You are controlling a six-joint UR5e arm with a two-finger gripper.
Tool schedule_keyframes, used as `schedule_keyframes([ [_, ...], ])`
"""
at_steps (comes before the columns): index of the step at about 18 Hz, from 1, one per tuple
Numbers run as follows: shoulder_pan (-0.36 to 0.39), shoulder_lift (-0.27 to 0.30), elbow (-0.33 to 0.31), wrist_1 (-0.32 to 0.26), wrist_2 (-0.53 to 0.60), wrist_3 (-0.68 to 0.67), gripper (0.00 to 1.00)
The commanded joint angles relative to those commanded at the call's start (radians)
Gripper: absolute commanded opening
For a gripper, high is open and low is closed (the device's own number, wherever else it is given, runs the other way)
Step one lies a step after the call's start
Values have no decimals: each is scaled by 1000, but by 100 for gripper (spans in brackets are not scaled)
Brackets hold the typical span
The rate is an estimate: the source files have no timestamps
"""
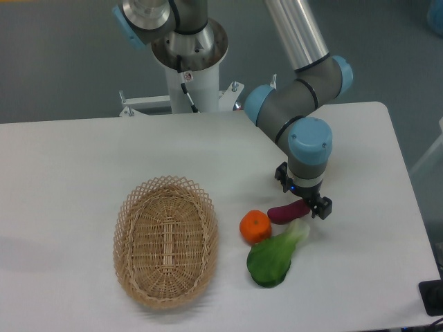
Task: Pick up the sweet potato from the table
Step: 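Lower the gripper over the purple sweet potato and align the fingers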
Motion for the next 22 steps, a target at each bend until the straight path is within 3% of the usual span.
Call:
schedule_keyframes([
  [4, -11, -6, -8, 23, 2, 0, 99],
  [8, -12, -6, -8, 22, 2, -2, 90],
  [12, -14, -8, -6, 22, 2, 0, 73],
  [19, -21, -14, -6, 22, 3, -2, 70],
  [22, -21, -11, -5, 22, 2, 0, 60],
])
